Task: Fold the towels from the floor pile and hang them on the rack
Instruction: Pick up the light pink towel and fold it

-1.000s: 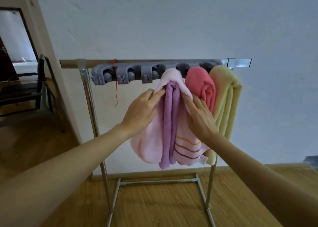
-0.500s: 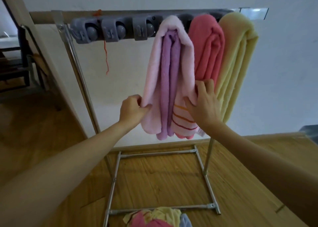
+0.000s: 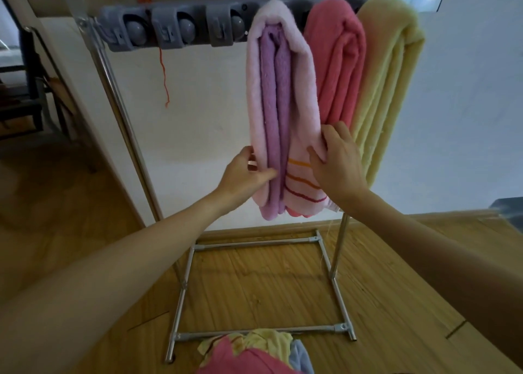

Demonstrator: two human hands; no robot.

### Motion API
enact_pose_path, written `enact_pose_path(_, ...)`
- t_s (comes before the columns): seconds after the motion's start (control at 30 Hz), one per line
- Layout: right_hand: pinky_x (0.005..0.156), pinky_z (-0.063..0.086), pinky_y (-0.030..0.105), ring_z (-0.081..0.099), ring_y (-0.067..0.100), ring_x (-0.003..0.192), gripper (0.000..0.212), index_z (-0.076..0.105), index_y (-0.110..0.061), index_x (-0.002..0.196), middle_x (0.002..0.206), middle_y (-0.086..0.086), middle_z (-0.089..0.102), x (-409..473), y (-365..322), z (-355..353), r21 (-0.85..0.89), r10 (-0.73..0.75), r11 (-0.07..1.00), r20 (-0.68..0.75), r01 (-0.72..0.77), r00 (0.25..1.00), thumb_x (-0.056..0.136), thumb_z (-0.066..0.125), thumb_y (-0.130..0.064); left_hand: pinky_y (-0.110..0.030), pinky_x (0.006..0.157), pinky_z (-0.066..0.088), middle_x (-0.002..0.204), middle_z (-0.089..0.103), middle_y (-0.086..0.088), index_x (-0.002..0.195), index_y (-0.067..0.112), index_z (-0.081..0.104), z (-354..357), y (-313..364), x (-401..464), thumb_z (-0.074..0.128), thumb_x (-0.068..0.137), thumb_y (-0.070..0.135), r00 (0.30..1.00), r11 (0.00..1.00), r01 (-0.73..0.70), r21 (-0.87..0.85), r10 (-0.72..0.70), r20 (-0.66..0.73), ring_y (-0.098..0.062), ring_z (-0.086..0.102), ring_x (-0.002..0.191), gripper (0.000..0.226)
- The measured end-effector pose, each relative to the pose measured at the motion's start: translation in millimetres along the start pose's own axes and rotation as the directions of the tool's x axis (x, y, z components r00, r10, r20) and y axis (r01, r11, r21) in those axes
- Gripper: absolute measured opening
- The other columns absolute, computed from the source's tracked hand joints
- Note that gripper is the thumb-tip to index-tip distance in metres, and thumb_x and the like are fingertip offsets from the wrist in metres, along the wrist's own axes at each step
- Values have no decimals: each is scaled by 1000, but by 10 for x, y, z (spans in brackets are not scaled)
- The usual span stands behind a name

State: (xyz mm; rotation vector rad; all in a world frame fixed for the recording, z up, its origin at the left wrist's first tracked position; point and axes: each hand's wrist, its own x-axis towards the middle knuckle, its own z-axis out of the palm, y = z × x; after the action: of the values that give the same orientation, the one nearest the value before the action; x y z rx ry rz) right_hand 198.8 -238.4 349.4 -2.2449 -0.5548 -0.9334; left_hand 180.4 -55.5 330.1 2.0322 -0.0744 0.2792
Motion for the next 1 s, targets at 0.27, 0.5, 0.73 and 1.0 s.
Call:
enact_pose_path(0.27,54,33,30,43,19,67,11,41,-11,85,83,2,46,-76,-44,-126,-9,-8,1000,-10,8,1000,92,48,-5,-32,63,43,87,60,-1,104,5,56,142,64,75,69,80,32,948,971,62,231,15,-318,-26,60,78,38)
enact_pose_path(0.5,46,43,41,50,26,54,8,35,-6,103,67,4,49,-271,-348,-29,27,24,999,90,-26,996,99,35,-14,-33,62,37,90,62,-15,97,0,55,-367,-105,43,67,82,18,901,906,71,417,120,-416,-32,57,77,27)
enact_pose_path(0.73,53,49,51,57,31,61,17,30,-9,105,70,4,53,-246,-739,282,236,131,954,232,-186,964,95,43,-7,-33,60,30,86,48,-11,95,2,51,-713,-111,37,60,83,12,888,829,55,556,214,-407,-26,43,71,18)
enact_pose_path(1.0,60,38,40,52,33,85,42,31,3,126,82,8,46,-97,-603,517,-118,152,985,254,-125,955,86,45,4,-35,59,34,87,54,-18,96,1,52,-576,-148,34,62,83,11,902,809,9,588,248,-354,-32,50,71,20)
